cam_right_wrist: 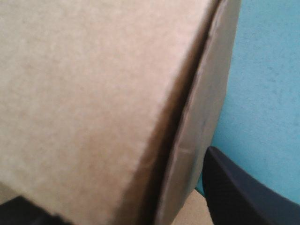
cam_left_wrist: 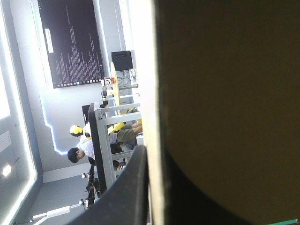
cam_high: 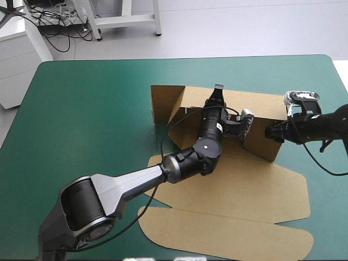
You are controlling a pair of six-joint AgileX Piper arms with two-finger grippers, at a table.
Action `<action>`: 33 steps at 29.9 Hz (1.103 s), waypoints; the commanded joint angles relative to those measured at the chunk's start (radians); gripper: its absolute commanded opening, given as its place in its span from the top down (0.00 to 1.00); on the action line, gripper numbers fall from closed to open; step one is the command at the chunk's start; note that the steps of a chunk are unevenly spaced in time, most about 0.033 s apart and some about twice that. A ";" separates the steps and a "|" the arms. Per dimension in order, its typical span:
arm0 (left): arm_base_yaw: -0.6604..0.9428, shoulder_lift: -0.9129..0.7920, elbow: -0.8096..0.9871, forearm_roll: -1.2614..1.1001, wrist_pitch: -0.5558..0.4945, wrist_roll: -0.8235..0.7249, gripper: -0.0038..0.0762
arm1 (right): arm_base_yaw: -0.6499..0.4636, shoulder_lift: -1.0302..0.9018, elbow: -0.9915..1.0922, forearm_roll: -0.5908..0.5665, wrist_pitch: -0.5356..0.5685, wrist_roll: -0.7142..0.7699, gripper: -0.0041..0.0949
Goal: Fold the box
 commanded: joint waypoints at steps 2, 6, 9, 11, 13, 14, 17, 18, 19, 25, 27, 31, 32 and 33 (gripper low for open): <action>-0.010 -0.042 -0.022 0.004 -0.004 -0.013 0.96 | -0.004 -0.008 -0.025 0.046 -0.027 -0.013 0.38; -0.010 -0.042 -0.022 0.010 -0.004 -0.013 0.96 | -0.004 0.012 -0.025 0.053 -0.020 -0.013 0.38; -0.010 -0.042 -0.022 0.012 0.000 -0.013 0.96 | -0.004 0.024 -0.025 0.053 -0.019 -0.006 0.38; -0.010 -0.042 -0.022 0.012 0.000 -0.013 0.96 | -0.004 0.028 -0.025 0.053 -0.019 -0.006 0.38; -0.010 -0.042 -0.022 0.012 0.000 -0.013 0.96 | -0.004 0.028 -0.025 0.053 -0.024 -0.006 0.38; -0.010 -0.042 -0.022 0.012 0.000 -0.013 0.96 | -0.004 0.028 -0.025 0.053 -0.027 -0.006 0.38; -0.010 -0.042 -0.022 0.012 0.000 -0.013 0.96 | -0.004 0.028 -0.025 0.053 -0.027 -0.006 0.38; -0.010 -0.042 -0.022 0.012 0.000 -0.013 0.96 | -0.004 0.028 -0.025 0.053 -0.027 -0.006 0.38; -0.010 -0.042 -0.022 0.012 0.000 -0.013 0.96 | -0.004 0.028 -0.025 0.053 -0.027 -0.006 0.38; -0.010 -0.042 -0.022 0.012 0.000 -0.013 0.96 | -0.004 0.028 -0.025 0.053 -0.025 -0.006 0.38; -0.010 -0.042 -0.022 0.012 0.000 -0.013 0.96 | -0.004 0.028 -0.024 0.053 -0.027 -0.006 0.42; -0.010 -0.042 -0.022 0.012 0.000 -0.013 0.96 | -0.004 0.033 -0.024 0.053 -0.025 0.006 0.76; -0.010 -0.042 -0.022 0.012 0.000 -0.014 0.96 | -0.004 0.035 -0.022 0.053 -0.024 0.006 0.89; -0.010 -0.042 -0.022 0.012 0.000 -0.018 0.96 | -0.004 0.037 -0.023 0.053 -0.021 0.006 0.98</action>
